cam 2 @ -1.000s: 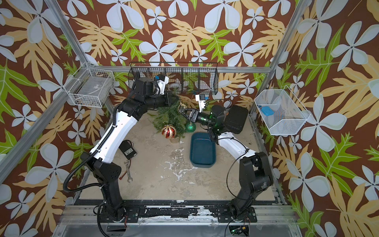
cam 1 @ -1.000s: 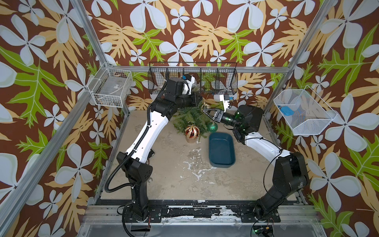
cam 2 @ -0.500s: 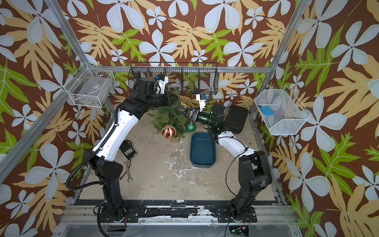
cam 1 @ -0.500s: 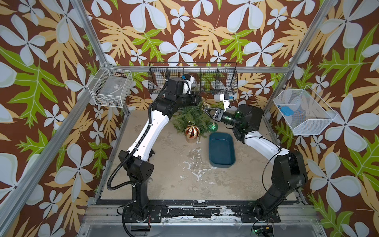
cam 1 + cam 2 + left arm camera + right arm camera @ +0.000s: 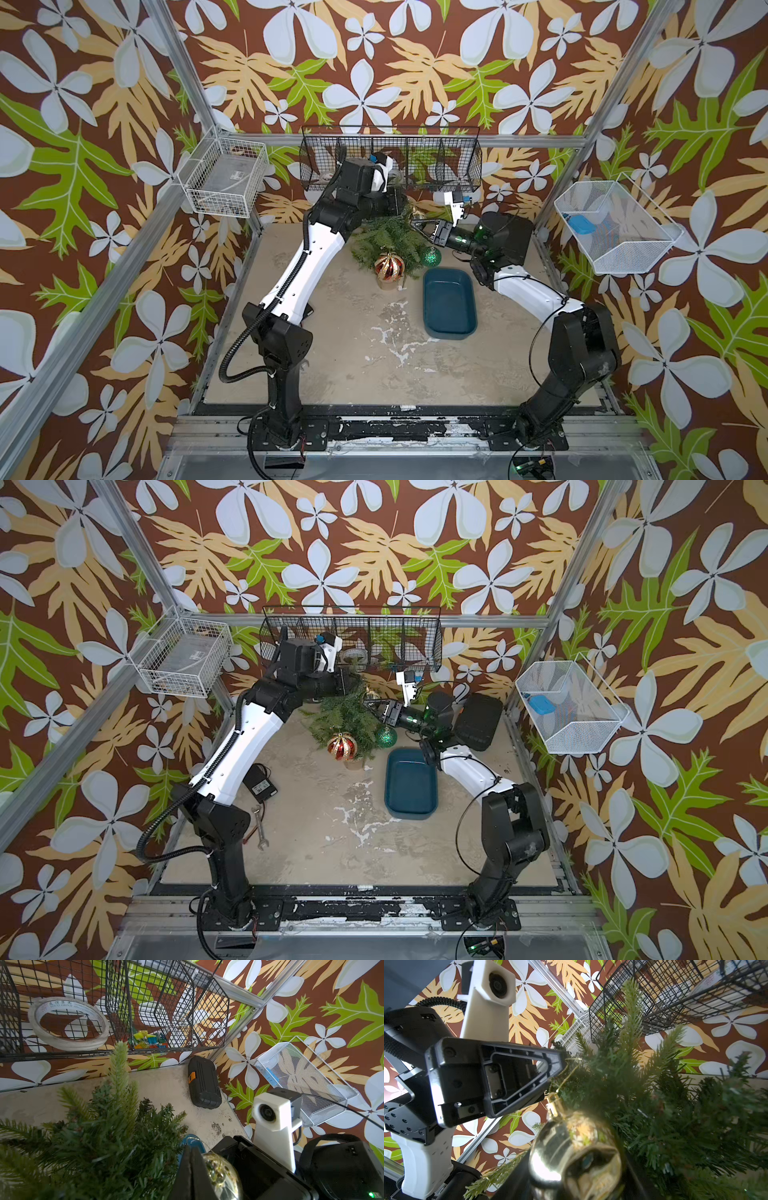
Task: Decorate the small christmas tree with ornaments
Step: Hang an ornament on the christmas tree.
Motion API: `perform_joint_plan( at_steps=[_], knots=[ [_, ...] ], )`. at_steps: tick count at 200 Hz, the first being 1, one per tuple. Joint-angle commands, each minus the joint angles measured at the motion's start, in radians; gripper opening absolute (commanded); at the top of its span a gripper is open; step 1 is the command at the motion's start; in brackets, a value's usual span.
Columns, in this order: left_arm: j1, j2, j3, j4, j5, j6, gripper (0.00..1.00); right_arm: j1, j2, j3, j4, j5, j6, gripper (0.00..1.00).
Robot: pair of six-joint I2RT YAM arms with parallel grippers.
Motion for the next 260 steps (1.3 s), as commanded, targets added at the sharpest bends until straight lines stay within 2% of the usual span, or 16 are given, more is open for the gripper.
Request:
perform_joint_plan(
  at_steps=[1, 39, 91, 138, 187, 260],
  knots=[
    [0.003, -0.02, -0.011, -0.012, 0.002, 0.011, 0.0, 0.0, -0.007, 0.0, 0.011, -0.02, -0.002, 0.58],
    [0.003, -0.034, -0.028, -0.012, 0.004, 0.011, 0.0, 0.0, -0.016, 0.008, 0.004, -0.019, -0.009, 0.62],
    [0.003, -0.038, -0.025, -0.011, 0.003, 0.008, 0.0, 0.0, -0.037, -0.006, 0.004, -0.012, -0.016, 0.72],
    [0.003, -0.043, -0.031, -0.011, 0.01, 0.003, 0.0, -0.002, -0.059, -0.004, 0.008, -0.004, -0.018, 0.73],
    [0.003, -0.061, -0.033, -0.008, 0.004, 0.003, 0.0, -0.007, -0.099, -0.016, 0.008, 0.018, -0.028, 0.78],
    [0.003, -0.058, -0.045, -0.005, 0.022, -0.007, 0.0, -0.034, -0.15, -0.042, -0.051, 0.07, -0.055, 0.79]
  ],
)
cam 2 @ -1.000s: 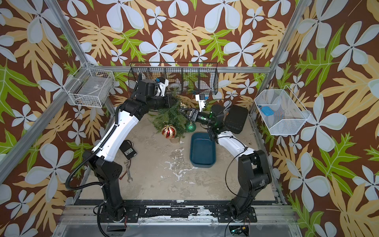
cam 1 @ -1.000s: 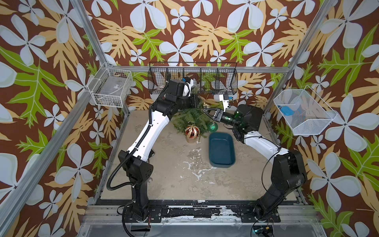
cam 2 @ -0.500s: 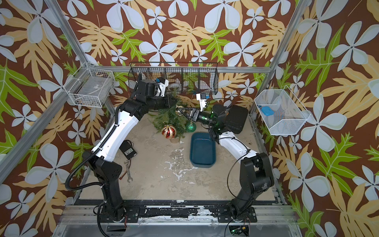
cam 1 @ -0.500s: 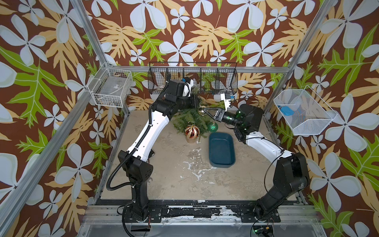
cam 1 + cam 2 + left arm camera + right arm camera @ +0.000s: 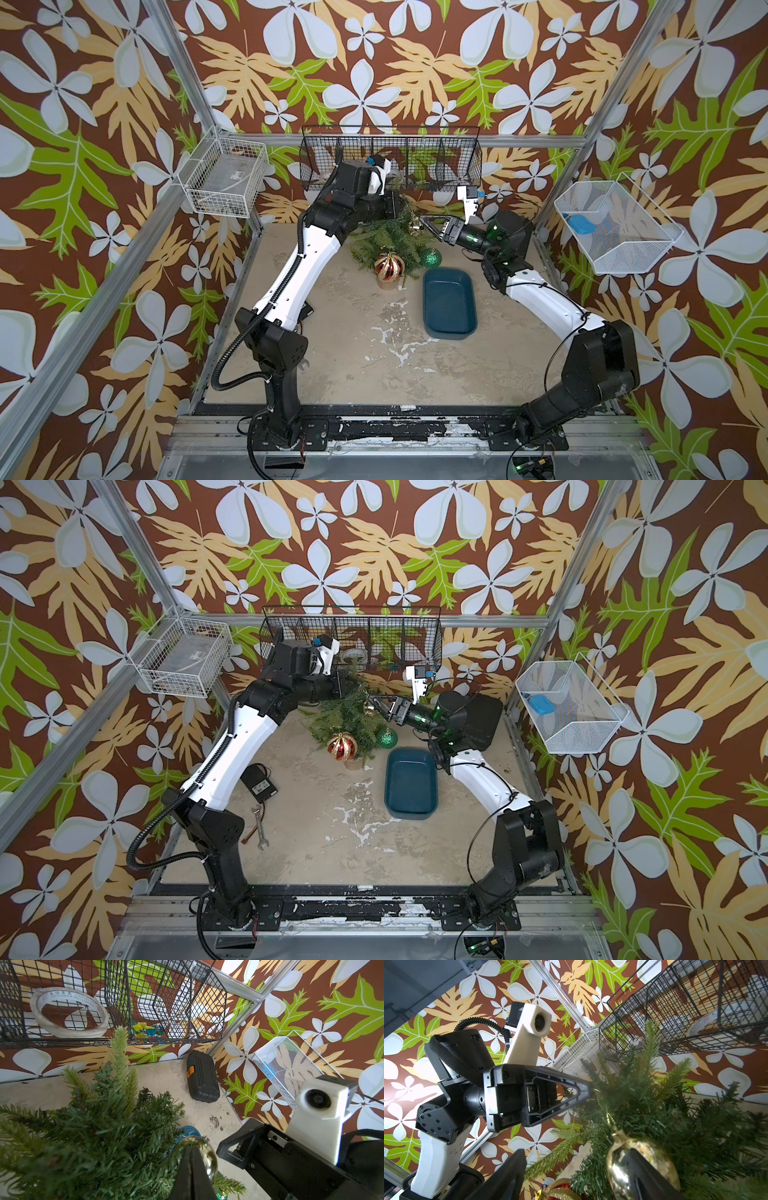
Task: Decorate the small christmas tree with ornaments
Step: Hang an ornament on the christmas tree, then reset both arms
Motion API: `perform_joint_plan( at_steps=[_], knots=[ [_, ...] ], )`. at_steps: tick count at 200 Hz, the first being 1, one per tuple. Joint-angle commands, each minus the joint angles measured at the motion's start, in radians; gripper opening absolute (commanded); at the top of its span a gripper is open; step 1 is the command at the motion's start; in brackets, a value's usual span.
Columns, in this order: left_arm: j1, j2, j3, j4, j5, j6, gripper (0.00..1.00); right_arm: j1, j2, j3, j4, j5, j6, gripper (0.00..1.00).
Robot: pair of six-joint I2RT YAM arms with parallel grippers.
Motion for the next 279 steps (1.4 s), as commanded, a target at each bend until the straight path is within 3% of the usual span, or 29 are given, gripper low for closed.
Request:
perform_joint_plan(
  at_steps=[1, 41, 70, 157, 194, 208, 245, 253, 279],
  knots=[
    [0.003, -0.003, -0.003, 0.012, 0.01, -0.009, 0.0, -0.008, -0.017, -0.002, -0.001, 0.027, -0.018, 0.79],
    [0.003, -0.005, -0.011, 0.011, 0.006, -0.01, 0.11, -0.011, -0.04, 0.006, -0.017, 0.027, -0.032, 0.79],
    [0.003, -0.016, -0.022, 0.012, -0.001, -0.013, 0.33, -0.011, -0.059, 0.009, -0.029, 0.028, -0.047, 0.79],
    [0.003, -0.107, -0.059, 0.041, -0.029, -0.018, 0.59, -0.011, -0.141, 0.01, -0.149, 0.071, -0.14, 0.79],
    [0.003, -0.195, -0.117, 0.073, -0.072, -0.009, 0.74, -0.012, -0.201, -0.001, -0.246, 0.12, -0.206, 0.88],
    [0.005, -0.246, -0.17, 0.093, -0.093, -0.001, 0.77, -0.012, -0.226, -0.008, -0.29, 0.142, -0.233, 0.93],
    [0.044, -0.447, -0.444, 0.196, -0.131, -0.012, 0.88, -0.017, -0.303, -0.053, -0.373, 0.194, -0.281, 0.96],
    [0.062, -0.491, -0.508, 0.218, -0.123, -0.02, 0.99, -0.018, -0.32, -0.063, -0.391, 0.202, -0.294, 0.97],
    [0.114, -0.611, -0.679, 0.249, -0.135, -0.035, 1.0, -0.02, -0.38, -0.098, -0.472, 0.29, -0.364, 1.0]
  ],
)
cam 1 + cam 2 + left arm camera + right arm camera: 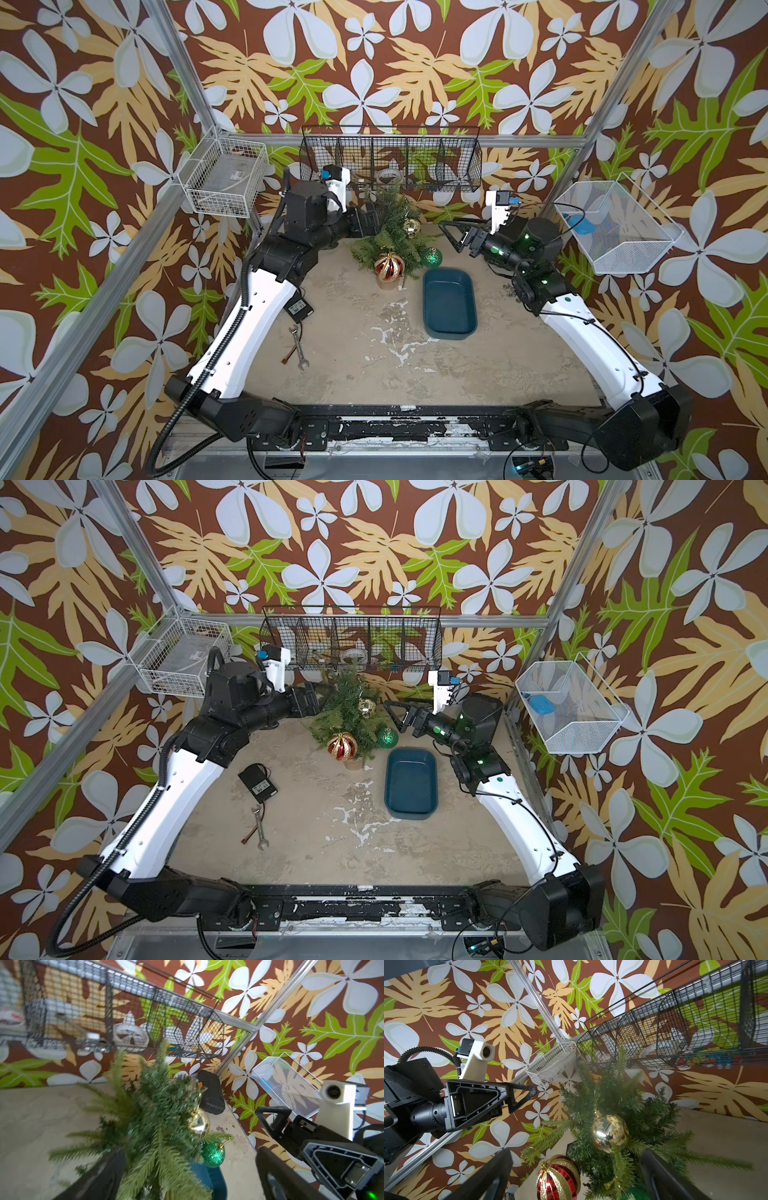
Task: Decorate the small christmas tree with ornaments
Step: Reset both arms
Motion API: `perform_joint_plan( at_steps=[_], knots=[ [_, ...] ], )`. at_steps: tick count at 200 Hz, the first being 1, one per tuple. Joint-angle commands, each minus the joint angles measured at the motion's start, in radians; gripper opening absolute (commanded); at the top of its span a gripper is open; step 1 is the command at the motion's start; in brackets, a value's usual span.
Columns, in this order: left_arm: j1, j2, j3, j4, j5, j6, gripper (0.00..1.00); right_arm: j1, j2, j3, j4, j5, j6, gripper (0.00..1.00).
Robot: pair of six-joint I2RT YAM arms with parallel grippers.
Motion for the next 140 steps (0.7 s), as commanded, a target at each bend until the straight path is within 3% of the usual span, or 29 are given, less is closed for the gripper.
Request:
perform_joint_plan(
  at_steps=[1, 26, 55, 83, 91, 103, 120, 140],
  knots=[
    [0.033, -0.076, -0.107, 0.076, -0.025, -0.015, 1.0, -0.002, -0.046, -0.022, -0.082, 0.097, -0.083, 1.0],
    [0.071, -0.17, -0.256, 0.1, -0.066, -0.014, 1.0, -0.017, -0.107, -0.065, -0.138, 0.181, -0.131, 1.0],
    [0.117, -0.26, -0.466, 0.154, -0.18, -0.027, 1.0, -0.037, -0.179, -0.146, -0.184, 0.389, -0.183, 1.0],
    [0.136, -0.318, -0.723, 0.329, -0.441, 0.004, 1.0, -0.043, -0.217, -0.276, -0.171, 0.825, -0.247, 1.0],
    [0.137, -0.328, -0.804, 0.426, -0.491, 0.055, 1.0, -0.043, -0.221, -0.34, -0.119, 1.003, -0.263, 1.0],
    [0.141, -0.344, -0.93, 0.566, -0.615, 0.09, 1.0, -0.044, -0.217, -0.452, 0.027, 1.164, -0.357, 1.0],
    [0.148, -0.343, -1.085, 0.786, -0.721, 0.166, 1.0, -0.053, -0.171, -0.591, 0.2, 1.32, -0.457, 1.0],
    [0.179, -0.265, -1.146, 0.874, -0.771, 0.197, 1.0, -0.09, -0.09, -0.642, 0.268, 1.37, -0.474, 1.0]
  ],
)
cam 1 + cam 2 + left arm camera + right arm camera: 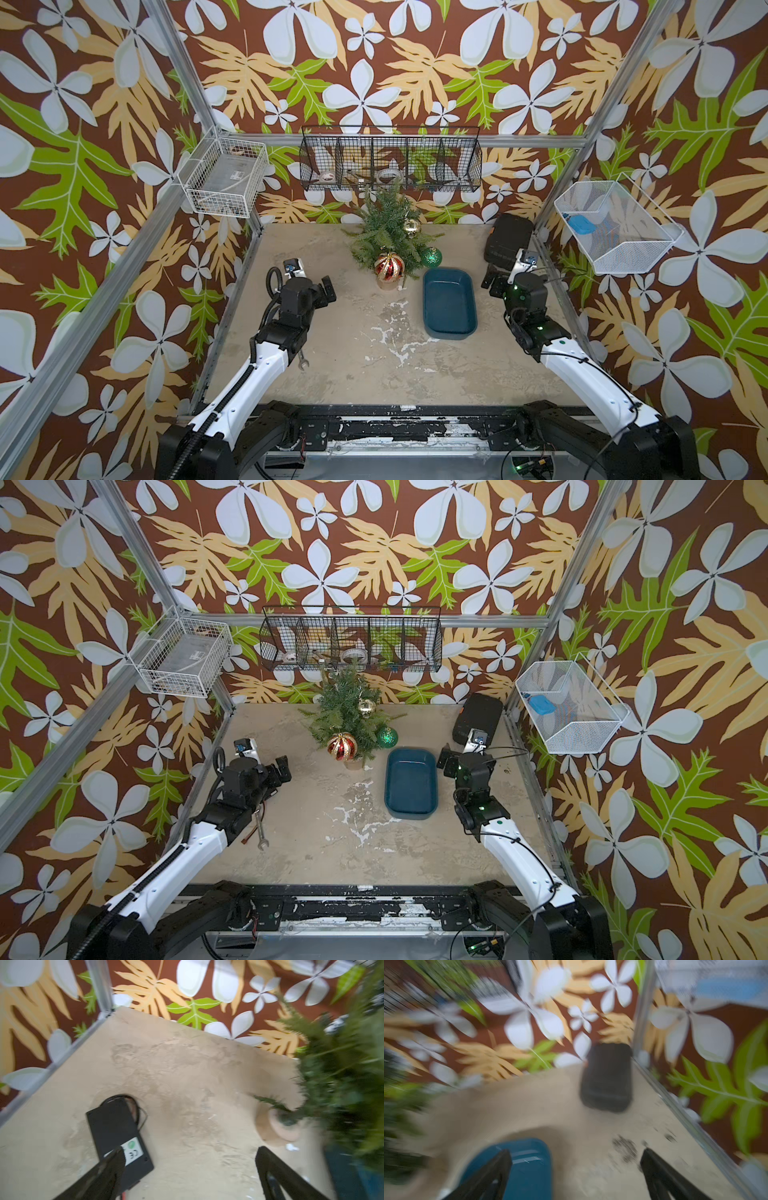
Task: Decorate the small christmas tree with ornaments
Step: Reset both arms
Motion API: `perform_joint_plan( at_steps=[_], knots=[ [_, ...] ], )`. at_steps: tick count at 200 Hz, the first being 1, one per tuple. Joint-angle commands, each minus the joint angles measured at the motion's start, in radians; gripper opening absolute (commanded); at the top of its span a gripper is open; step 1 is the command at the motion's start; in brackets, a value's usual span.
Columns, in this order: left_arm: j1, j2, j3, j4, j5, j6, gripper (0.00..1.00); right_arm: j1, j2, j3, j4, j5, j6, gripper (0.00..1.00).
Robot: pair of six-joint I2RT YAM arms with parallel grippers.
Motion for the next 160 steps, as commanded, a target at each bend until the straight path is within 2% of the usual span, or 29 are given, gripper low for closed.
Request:
perform_joint_plan(
  at_steps=[1, 14, 36, 52, 59, 84, 96, 106, 116, 122, 128, 142, 152, 160],
  knots=[
    [0.026, 0.062, -0.05, 0.285, -0.181, 0.088, 1.0, -0.028, 0.062, -0.05, 0.227, 0.256, -0.097, 1.0],
    [0.051, 0.128, -0.079, 0.343, -0.194, 0.088, 0.99, -0.043, 0.109, -0.099, 0.312, 0.266, -0.097, 1.0],
    [0.105, 0.195, -0.146, 0.488, -0.133, 0.079, 0.97, -0.044, 0.179, -0.177, 0.483, 0.261, -0.106, 1.0],
    [0.111, 0.229, -0.198, 0.632, -0.116, 0.137, 0.96, -0.043, 0.211, -0.267, 0.675, 0.245, -0.146, 1.0],
    [0.112, 0.241, -0.218, 0.689, -0.108, 0.145, 0.95, -0.045, 0.222, -0.287, 0.693, 0.239, -0.134, 1.0],
    [0.112, 0.281, -0.313, 0.914, -0.018, 0.213, 0.94, -0.045, 0.317, -0.402, 0.996, 0.156, -0.208, 1.0],
    [0.112, 0.29, -0.369, 1.037, -0.021, 0.224, 0.95, -0.051, 0.301, -0.375, 0.899, 0.056, -0.201, 1.0],
    [0.111, 0.303, -0.413, 1.124, -0.013, 0.225, 0.95, -0.088, 0.329, -0.389, 0.971, -0.057, -0.224, 1.0],
    [0.111, 0.334, -0.443, 1.198, 0.025, 0.238, 0.95, -0.132, 0.333, -0.385, 0.928, -0.166, -0.19, 1.0],
    [0.109, 0.358, -0.449, 1.23, 0.046, 0.25, 0.95, -0.152, 0.383, -0.41, 1.058, -0.168, -0.185, 1.0],
    [0.104, 0.387, -0.445, 1.248, 0.058, 0.261, 1.0, -0.158, 0.418, -0.432, 1.148, -0.167, -0.193, 1.0],
    [0.082, 0.443, -0.426, 1.284, 0.011, 0.292, 1.0, -0.158, 0.348, -0.385, 0.929, -0.179, -0.166, 1.0],
    [0.084, 0.421, -0.422, 1.232, -0.026, 0.261, 1.0, -0.155, 0.387, -0.409, 1.05, -0.175, -0.192, 1.0],
    [0.084, 0.42, -0.424, 1.241, -0.046, 0.249, 1.0, -0.147, 0.382, -0.403, 1.027, -0.162, -0.196, 1.0]
  ],
)
